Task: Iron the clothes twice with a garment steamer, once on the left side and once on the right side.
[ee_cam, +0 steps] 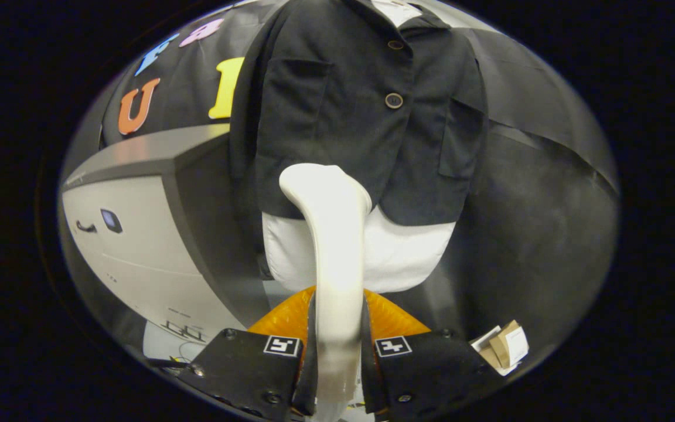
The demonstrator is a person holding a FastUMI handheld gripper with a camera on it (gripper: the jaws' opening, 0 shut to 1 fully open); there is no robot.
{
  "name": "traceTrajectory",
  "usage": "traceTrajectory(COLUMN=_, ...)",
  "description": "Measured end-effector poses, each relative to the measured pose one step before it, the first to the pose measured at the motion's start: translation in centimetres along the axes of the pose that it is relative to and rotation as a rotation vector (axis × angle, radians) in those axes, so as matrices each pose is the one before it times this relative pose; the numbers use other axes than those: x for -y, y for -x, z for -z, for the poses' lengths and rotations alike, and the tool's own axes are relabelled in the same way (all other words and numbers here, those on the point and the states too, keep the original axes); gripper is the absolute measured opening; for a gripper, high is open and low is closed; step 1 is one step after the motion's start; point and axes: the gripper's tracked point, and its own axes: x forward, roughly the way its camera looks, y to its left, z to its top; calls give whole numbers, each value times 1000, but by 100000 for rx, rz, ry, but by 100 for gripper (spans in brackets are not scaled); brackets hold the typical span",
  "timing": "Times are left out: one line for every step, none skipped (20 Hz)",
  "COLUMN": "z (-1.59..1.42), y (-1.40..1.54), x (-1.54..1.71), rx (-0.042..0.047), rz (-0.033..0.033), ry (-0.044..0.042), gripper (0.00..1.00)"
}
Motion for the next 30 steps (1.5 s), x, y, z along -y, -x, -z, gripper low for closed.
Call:
traceTrajectory(z=398, y=0, x=-172, rx=-1034, rz=293, ry=166, gripper=34)
traceTrajectory(z=259, y=-49, x=-26, rx=-739, rz=481, ry=218, gripper=33)
traceTrajectory(z=-117, y=180, x=116, rx=121, rz=160, ry=-378, gripper=33)
traceTrajectory(z=-118, y=51, x=4, rx=241, rz=-33, ry=-795, gripper=33)
traceTrajectory(z=-191, y=139, x=-71, rx=475, rz=-167, ry=-1176, gripper=33)
traceTrajectory(z=-284, y=195, x=66, rx=611, rz=-14, ry=-952, gripper=33)
traceTrajectory(z=-615, y=619, x=213, rx=975, rz=91, ry=-1309, gripper=33)
traceTrajectory(z=-875, y=1356, x=246, rx=1741, rz=-92, ry=-2128, gripper=33)
traceTrajectory(z=-1273, y=1492, x=547, rx=2554, rz=127, ry=-2369, gripper=33)
traceTrajectory(z=-1591, y=1335, x=1147, rx=3124, rz=665, ry=-2530, gripper=33)
traceTrajectory(z=-1826, y=1132, x=1173, rx=3472, rz=1286, ry=-3088, gripper=33)
traceTrajectory(z=-1906, y=1036, x=1575, rx=3932, rz=1906, ry=-3365, gripper=33)
traceTrajectory(z=-2216, y=778, x=1616, rx=4295, rz=2760, ry=-3351, gripper=34)
traceTrajectory(z=-2552, y=464, x=1692, rx=4673, rz=3584, ry=-3089, gripper=34)
traceTrajectory(z=-2401, y=348, x=1738, rx=3969, rz=3117, ry=-2626, gripper=34)
traceTrajectory(z=-2361, y=329, x=1225, rx=4344, rz=1726, ry=-2725, gripper=34)
traceTrajectory(z=-2460, y=-188, x=908, rx=3943, rz=1092, ry=-1530, gripper=33)
traceTrajectory(z=-2304, y=-333, x=1013, rx=4487, rz=814, ry=-1897, gripper=33)
traceTrajectory(z=-2312, y=-485, x=631, rx=4342, rz=394, ry=-2050, gripper=33)
traceTrajectory(z=-2046, y=-592, x=685, rx=4441, rz=-120, ry=-2235, gripper=33)
traceTrajectory(z=-2309, y=-741, x=325, rx=4193, rz=-735, ry=-1824, gripper=33)
traceTrajectory(z=-2146, y=-620, x=428, rx=4485, rz=-1094, ry=-1763, gripper=33)
traceTrajectory(z=-1971, y=-1055, x=327, rx=4335, rz=-1150, ry=-1403, gripper=33)
traceTrajectory(z=-1916, y=-1248, x=172, rx=4096, rz=-751, ry=-1212, gripper=33)
traceTrajectory(z=-1625, y=-1247, x=124, rx=3222, rz=-642, ry=-1129, gripper=33)
traceTrajectory(z=-1363, y=-1334, x=74, rx=2874, rz=-1170, ry=-1767, gripper=33)
traceTrajectory(z=-1261, y=-1111, x=-208, rx=2426, rz=-1294, ry=-1774, gripper=33)
traceTrajectory(z=-572, y=-920, x=-215, rx=1335, rz=-1201, ry=-581, gripper=33)
traceTrajectory(z=-732, y=-1100, x=-388, rx=1257, rz=-1276, ry=-230, gripper=33)
traceTrajectory(z=-671, y=-1394, x=-409, rx=280, rz=-1724, ry=296, gripper=33)
